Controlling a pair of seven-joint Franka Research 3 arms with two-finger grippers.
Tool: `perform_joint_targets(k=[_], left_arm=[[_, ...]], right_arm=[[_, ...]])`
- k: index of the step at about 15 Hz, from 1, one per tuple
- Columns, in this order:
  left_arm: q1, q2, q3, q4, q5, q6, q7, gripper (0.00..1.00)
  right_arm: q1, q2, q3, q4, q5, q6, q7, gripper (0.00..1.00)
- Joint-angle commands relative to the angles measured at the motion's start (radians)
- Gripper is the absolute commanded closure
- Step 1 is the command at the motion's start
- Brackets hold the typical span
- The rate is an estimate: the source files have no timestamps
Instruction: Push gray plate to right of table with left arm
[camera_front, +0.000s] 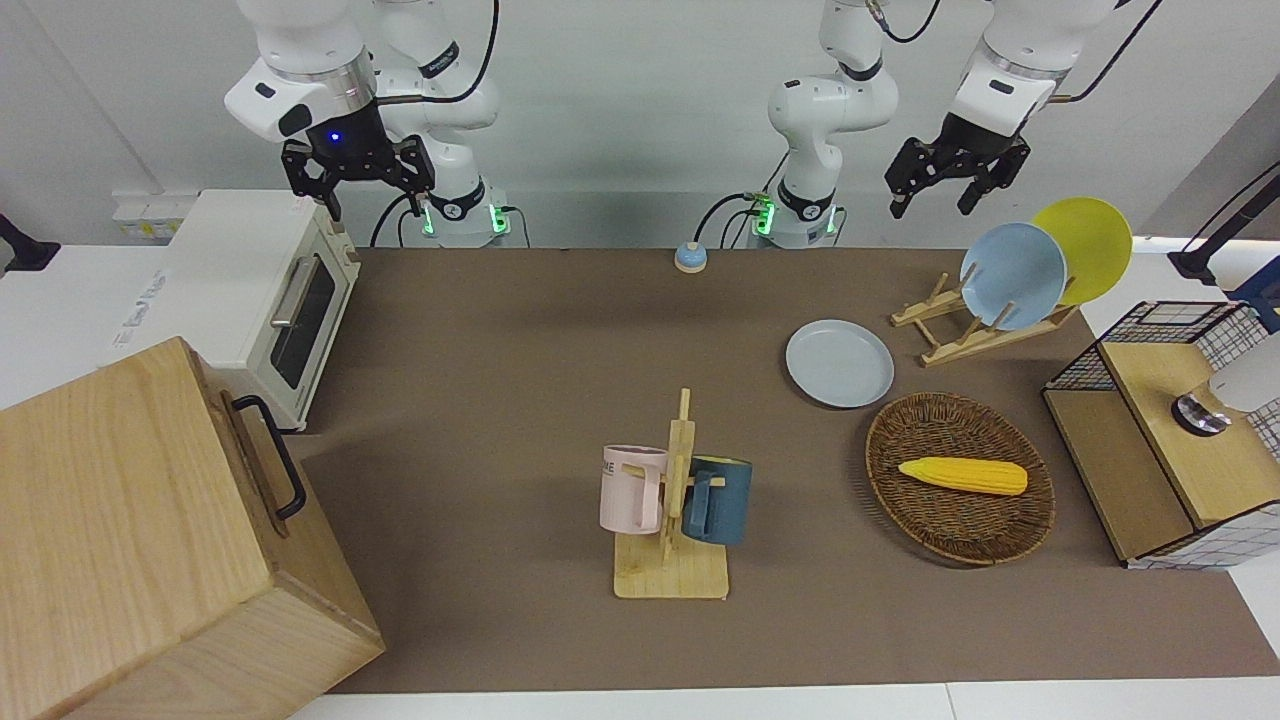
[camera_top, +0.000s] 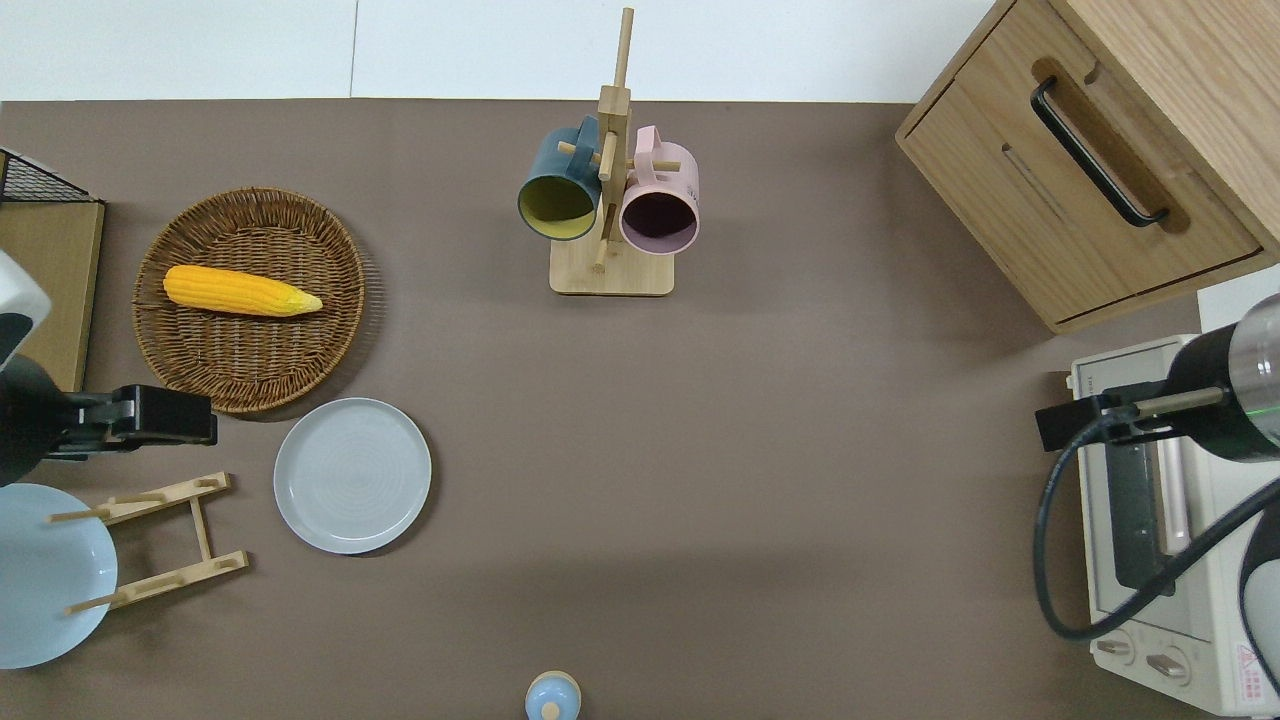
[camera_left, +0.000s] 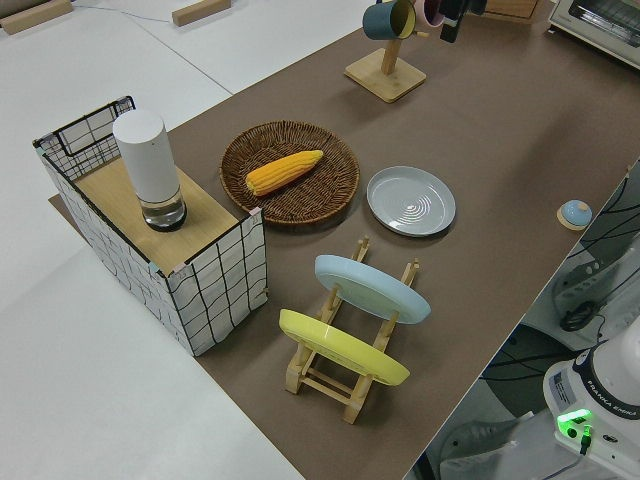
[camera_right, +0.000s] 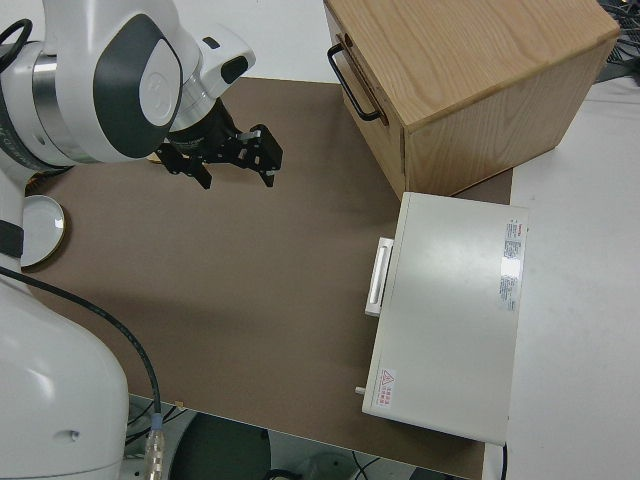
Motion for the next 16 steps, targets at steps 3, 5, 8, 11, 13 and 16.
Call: perform_joint_targets(k=[3,5,8,11,13,16], left_arm=[[-0.001,-0.009,-0.003,0.004,0.018,-0.013,0.003,0.00],[-0.001,-0.022,-0.003,-0.004,0.018,-0.013,0.000,0.00],[-0.001,-0.032,-0.003,-0.015,0.018,-0.016,0.002,0.00],[-0.001,-0.038,-0.003,-0.022,0.017,-0.015,0.000,0.00],[0.000,-0.053,-0.002,-0.045,0.017,-0.012,0.000,0.00],[0.002,-0.064,0.000,-0.093,0.015,0.011,0.000,0.00]], right_arm=[[-0.008,-0.010,0.005,-0.004,-0.001,-0.012,-0.008,0.005],[-0.008,-0.010,0.005,-0.004,-0.001,-0.012,-0.008,0.005],[-0.008,-0.010,0.005,-0.004,0.001,-0.012,-0.008,0.005],[-0.008,-0.010,0.005,-0.004,0.001,-0.012,-0.008,0.005],[-0.008,-0.010,0.005,-0.004,0.001,-0.012,-0.008,0.005],[-0.008,-0.010,0.005,-0.004,0.001,-0.012,-0.008,0.005]])
